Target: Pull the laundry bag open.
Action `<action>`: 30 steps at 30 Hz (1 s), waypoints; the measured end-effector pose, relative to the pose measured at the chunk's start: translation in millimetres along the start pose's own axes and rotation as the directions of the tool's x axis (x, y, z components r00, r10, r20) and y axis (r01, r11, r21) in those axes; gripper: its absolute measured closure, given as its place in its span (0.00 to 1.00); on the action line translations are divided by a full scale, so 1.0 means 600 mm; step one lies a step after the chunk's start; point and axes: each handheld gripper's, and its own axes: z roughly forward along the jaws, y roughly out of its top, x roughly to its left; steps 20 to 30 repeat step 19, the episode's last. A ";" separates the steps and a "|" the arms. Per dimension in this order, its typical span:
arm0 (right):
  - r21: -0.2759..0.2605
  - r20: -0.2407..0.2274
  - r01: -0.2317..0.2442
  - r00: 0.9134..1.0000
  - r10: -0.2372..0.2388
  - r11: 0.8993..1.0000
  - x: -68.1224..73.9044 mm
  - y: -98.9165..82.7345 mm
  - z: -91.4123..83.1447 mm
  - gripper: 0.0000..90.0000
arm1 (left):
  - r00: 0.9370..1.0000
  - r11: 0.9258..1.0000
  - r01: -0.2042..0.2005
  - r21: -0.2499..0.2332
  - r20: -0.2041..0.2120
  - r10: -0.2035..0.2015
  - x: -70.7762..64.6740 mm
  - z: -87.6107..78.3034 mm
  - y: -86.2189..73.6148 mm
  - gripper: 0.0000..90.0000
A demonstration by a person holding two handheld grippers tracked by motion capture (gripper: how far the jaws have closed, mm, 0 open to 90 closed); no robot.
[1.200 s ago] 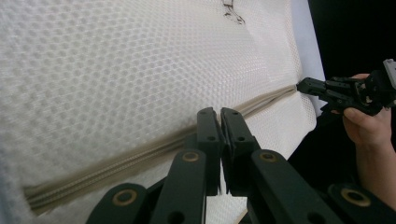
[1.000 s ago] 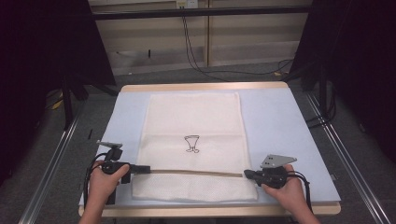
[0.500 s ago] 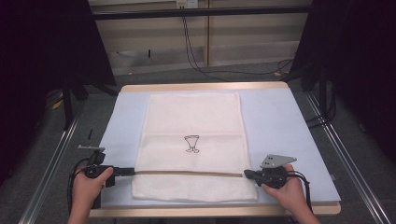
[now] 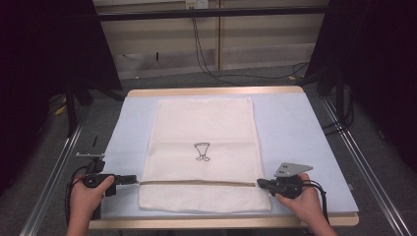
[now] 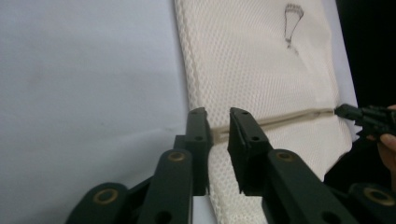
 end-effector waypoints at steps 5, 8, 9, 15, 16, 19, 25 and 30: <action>0.001 -0.012 0.014 1.000 -0.014 1.000 0.000 0.005 -0.005 0.87 | 0.994 0.991 -0.099 -0.085 -0.061 0.094 -0.001 0.003 0.006 0.70; -0.056 0.011 -0.018 1.000 0.018 0.998 -0.006 0.014 -0.021 0.73 | 0.971 0.961 -0.212 -0.176 -0.151 0.186 -0.003 0.011 0.008 0.57; -0.089 0.045 -0.034 0.998 0.038 0.995 -0.012 0.016 -0.028 0.63 | 0.965 0.952 -0.229 -0.202 -0.173 0.195 -0.003 0.014 0.008 0.52; -0.076 0.161 -0.071 0.984 0.082 0.995 -0.049 0.007 -0.036 0.36 | 0.887 0.883 -0.402 -0.243 -0.344 0.309 0.000 0.024 0.015 0.35; -0.061 0.170 -0.073 0.982 0.082 0.995 -0.054 0.006 -0.036 0.33 | 0.880 0.874 -0.416 -0.252 -0.355 0.317 0.002 0.027 0.017 0.31; -0.044 0.197 -0.109 0.974 0.115 0.993 -0.068 0.006 -0.039 0.26 | 0.853 0.856 -0.455 -0.246 -0.396 0.339 0.010 0.032 0.022 0.26; -0.044 0.197 -0.109 0.974 0.115 0.993 -0.068 0.006 -0.039 0.26 | 0.853 0.856 -0.455 -0.246 -0.396 0.339 0.010 0.032 0.022 0.26; -0.044 0.197 -0.109 0.974 0.115 0.993 -0.068 0.006 -0.039 0.26 | 0.853 0.856 -0.455 -0.246 -0.396 0.339 0.010 0.032 0.022 0.26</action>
